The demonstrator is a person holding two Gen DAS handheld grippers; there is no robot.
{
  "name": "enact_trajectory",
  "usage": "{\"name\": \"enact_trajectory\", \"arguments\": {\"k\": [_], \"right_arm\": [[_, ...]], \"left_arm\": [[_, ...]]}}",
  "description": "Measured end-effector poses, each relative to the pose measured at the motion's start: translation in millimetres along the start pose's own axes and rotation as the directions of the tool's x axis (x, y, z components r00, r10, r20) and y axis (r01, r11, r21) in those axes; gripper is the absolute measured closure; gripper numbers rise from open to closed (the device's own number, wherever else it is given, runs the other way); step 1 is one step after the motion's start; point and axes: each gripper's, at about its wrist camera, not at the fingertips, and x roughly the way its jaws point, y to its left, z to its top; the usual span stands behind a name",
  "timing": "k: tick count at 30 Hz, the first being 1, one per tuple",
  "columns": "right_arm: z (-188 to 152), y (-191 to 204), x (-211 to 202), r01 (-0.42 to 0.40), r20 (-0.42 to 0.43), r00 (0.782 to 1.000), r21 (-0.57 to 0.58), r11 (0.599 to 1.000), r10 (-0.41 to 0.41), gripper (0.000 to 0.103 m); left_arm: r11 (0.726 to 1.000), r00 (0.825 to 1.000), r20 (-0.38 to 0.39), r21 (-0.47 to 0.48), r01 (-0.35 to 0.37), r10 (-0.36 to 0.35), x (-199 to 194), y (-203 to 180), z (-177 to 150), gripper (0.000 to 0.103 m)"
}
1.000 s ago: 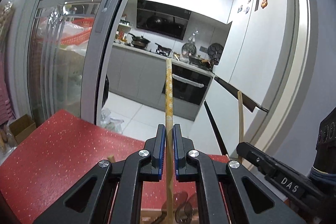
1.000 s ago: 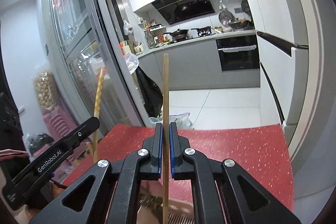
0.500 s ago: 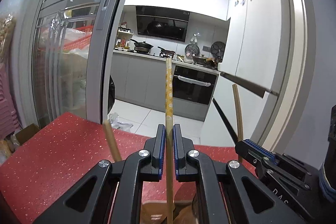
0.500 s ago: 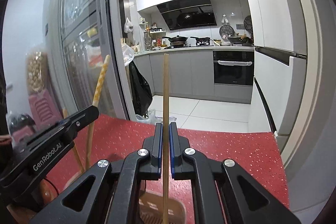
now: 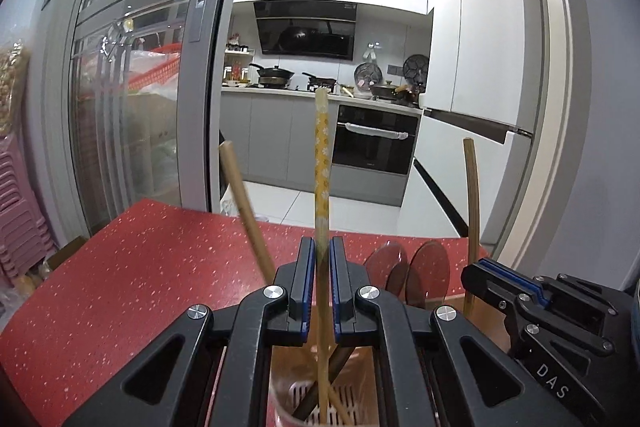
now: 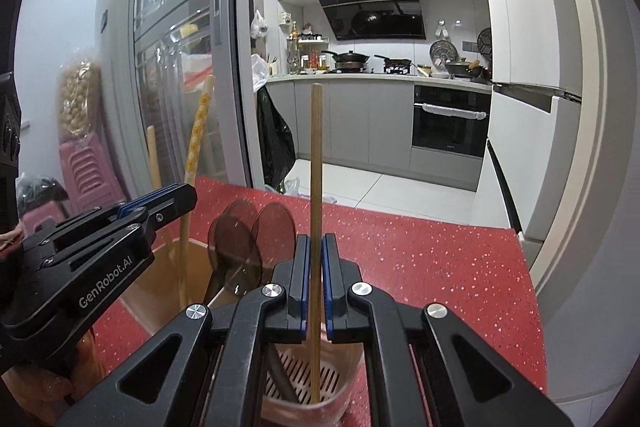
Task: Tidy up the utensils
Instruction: 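Open both tools to release the chopsticks into the holder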
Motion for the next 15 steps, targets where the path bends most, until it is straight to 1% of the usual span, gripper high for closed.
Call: {"name": "enact_trajectory", "arguments": {"k": [2,4,10,11,12,14,15], "right_arm": [[-1,1,-1,-0.003,-0.007,1.0,-0.005,1.0,0.003,0.097],[0,3,0,-0.023,-0.028,0.999,0.0,1.0,0.023,0.096],[5,-3,5,-0.053,-0.084,0.995,0.048,0.997,0.056,0.094],[5,-4,7,-0.062,-0.098,0.993,0.06,0.996,0.068,0.088],[5,-5,8,-0.068,-0.108,0.991,0.068,0.995,0.075,0.076],[6,-7,6,-0.068,-0.112,0.991,0.074,0.995,0.076,0.064],[6,-6,3,-0.065,-0.107,0.992,0.073,0.995,0.073,0.064]], "left_arm": [[1.0,1.0,-0.015,0.006,-0.008,0.008,-2,0,0,0.07],[1.0,0.999,-0.031,0.011,-0.018,0.019,-3,2,-1,0.07],[0.999,0.996,-0.08,0.017,-0.043,0.044,-8,8,-3,0.07],[0.999,0.995,-0.086,0.022,-0.05,0.052,-10,9,-3,0.07],[0.998,0.994,-0.091,0.027,-0.056,0.058,-12,9,-4,0.07],[0.998,0.993,-0.102,0.033,-0.062,0.065,-17,10,-5,0.07],[0.997,0.992,-0.11,0.032,-0.063,0.066,-20,11,-6,0.07]]}}
